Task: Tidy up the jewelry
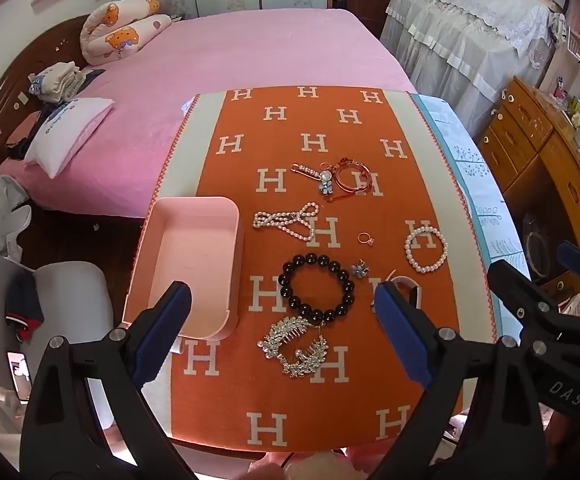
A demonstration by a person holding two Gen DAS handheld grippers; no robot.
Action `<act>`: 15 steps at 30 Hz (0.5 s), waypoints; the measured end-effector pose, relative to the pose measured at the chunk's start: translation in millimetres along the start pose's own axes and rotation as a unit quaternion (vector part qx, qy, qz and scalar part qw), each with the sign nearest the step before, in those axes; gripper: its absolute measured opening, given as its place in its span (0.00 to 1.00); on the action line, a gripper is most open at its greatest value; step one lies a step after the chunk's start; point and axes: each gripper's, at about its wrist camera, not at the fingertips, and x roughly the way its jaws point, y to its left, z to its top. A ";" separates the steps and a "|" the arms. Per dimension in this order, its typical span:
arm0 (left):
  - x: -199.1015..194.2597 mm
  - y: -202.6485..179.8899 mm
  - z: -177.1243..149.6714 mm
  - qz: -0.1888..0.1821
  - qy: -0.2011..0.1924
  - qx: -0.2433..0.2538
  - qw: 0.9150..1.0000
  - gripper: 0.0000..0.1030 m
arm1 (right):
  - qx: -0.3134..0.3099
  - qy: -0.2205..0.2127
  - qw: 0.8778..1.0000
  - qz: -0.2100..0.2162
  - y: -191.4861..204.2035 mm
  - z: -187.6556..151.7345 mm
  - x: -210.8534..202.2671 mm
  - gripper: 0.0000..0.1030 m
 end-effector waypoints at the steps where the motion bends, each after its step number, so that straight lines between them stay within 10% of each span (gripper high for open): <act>1: -0.2 -0.3 0.1 -0.001 -0.001 0.001 1.000 0.87 | 0.002 0.000 1.000 0.003 -0.1 -0.4 0.3 0.99; 15: 2.5 2.2 -3.8 -0.016 0.010 0.012 1.000 0.78 | -0.005 0.002 1.000 -0.002 5.0 -8.0 4.9 0.99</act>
